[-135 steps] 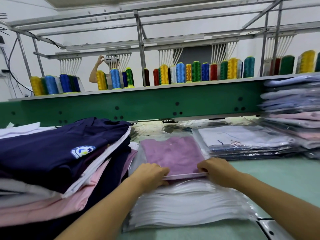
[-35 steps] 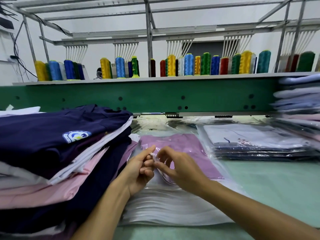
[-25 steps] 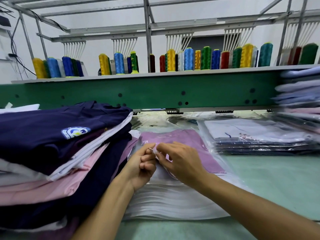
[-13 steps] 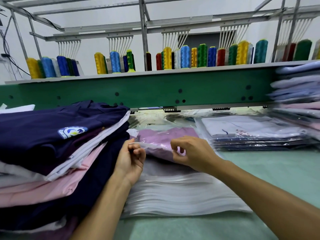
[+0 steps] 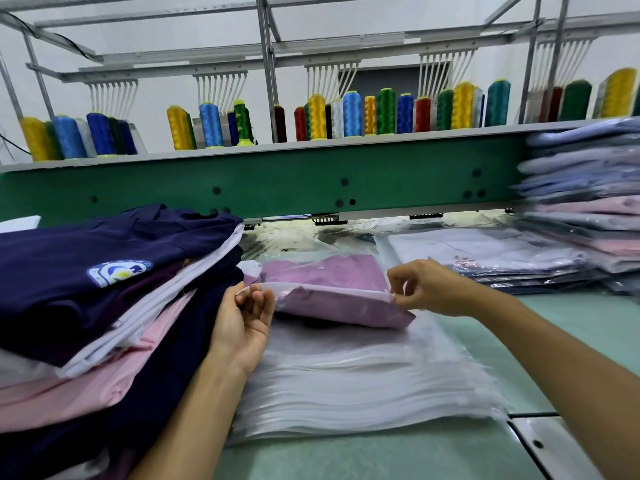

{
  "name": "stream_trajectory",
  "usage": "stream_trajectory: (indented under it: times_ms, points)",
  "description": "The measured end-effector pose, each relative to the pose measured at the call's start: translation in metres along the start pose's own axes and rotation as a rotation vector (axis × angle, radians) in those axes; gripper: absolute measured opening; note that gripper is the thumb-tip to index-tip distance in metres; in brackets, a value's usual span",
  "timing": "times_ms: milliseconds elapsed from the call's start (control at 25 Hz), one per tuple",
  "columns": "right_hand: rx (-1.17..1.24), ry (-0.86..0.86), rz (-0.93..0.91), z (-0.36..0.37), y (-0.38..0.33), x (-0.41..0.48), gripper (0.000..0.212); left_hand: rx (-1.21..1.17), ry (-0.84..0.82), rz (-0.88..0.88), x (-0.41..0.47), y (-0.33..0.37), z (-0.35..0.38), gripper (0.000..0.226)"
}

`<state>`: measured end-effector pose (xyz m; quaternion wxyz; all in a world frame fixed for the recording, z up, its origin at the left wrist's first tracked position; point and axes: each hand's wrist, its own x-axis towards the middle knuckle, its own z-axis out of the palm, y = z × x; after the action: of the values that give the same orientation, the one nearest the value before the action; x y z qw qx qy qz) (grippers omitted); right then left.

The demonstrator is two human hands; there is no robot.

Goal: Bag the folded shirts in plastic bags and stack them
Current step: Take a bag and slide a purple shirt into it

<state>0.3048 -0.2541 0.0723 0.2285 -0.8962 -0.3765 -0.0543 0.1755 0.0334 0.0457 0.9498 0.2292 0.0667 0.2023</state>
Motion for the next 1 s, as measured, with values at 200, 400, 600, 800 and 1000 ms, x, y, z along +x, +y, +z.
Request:
stream_trajectory:
  times_ms: [200,400,600,800,1000]
  points:
    - [0.183,-0.03,0.095,-0.012,0.02,-0.003,0.02,0.006,0.003,0.019,0.001,-0.002,-0.002,0.045]
    - [0.366,-0.06,0.113,-0.018,0.029,-0.008,0.018,0.01,-0.013,0.001,0.001,-0.003,-0.005,0.043]
    - [0.485,-0.045,0.132,-0.018,0.025,-0.009,0.018,0.047,0.015,0.002,-0.001,-0.003,-0.006,0.043]
    - [0.562,0.059,0.124,-0.014,0.006,-0.008,0.028,0.141,0.131,-0.077,-0.013,-0.013,0.015,0.078]
    - [0.64,0.143,-0.006,-0.012,-0.023,-0.008,0.024,0.483,0.281,-0.2,-0.021,-0.061,0.063,0.09]
